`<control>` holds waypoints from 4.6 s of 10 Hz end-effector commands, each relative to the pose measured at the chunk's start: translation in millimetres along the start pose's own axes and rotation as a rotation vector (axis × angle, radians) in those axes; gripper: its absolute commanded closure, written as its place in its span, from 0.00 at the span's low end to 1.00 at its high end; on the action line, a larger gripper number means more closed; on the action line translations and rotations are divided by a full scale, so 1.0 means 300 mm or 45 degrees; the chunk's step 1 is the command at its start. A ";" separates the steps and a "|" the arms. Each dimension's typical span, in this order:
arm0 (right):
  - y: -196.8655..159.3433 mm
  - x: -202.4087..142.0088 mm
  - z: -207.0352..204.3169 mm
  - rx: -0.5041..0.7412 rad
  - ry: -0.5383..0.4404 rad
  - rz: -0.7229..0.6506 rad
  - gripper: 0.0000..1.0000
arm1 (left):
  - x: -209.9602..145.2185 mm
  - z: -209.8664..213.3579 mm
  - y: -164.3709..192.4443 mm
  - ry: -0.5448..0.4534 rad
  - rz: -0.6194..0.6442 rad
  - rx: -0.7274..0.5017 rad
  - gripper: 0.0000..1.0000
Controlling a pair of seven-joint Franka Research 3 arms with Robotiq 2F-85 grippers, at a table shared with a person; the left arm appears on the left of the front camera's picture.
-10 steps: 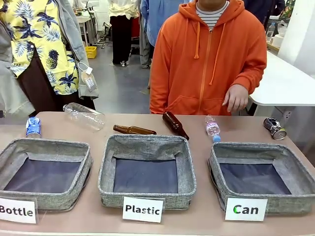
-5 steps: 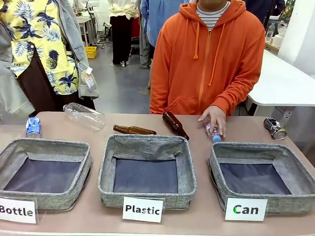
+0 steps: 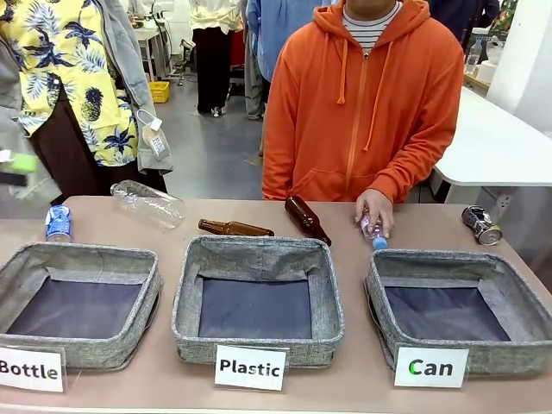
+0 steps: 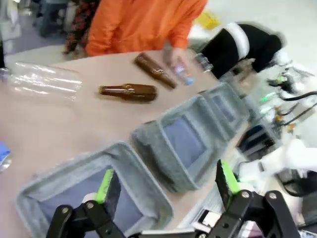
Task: Sort the can waste into the basket.
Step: Pick up the can waste from the table and place it in the right Fabric basket.
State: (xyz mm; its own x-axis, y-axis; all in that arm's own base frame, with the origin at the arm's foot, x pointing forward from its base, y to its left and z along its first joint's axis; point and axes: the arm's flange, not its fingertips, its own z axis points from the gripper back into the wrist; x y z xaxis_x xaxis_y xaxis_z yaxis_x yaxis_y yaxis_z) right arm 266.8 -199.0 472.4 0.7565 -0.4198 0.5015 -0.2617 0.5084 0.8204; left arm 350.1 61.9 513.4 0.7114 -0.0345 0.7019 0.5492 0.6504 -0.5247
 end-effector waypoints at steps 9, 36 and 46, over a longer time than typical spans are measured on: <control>0.000 0.012 0.003 0.016 -0.016 0.036 0.00 | 0.305 -0.265 0.033 0.527 0.041 1.325 0.00; 0.000 0.012 0.003 0.016 -0.016 0.036 0.00 | 0.347 -0.408 0.771 0.350 0.768 0.867 0.00; 0.000 0.012 0.003 0.016 -0.016 0.036 0.00 | 0.257 -0.606 0.950 0.549 1.056 1.220 0.00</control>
State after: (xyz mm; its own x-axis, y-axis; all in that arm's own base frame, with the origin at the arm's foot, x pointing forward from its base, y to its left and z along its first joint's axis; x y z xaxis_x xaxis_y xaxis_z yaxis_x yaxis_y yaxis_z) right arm 266.4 -199.4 472.5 0.7563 -0.4196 0.5019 -0.2622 0.5085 0.8202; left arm 632.2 104.9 322.7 0.8705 0.4900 0.0463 -0.4842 0.8695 -0.0977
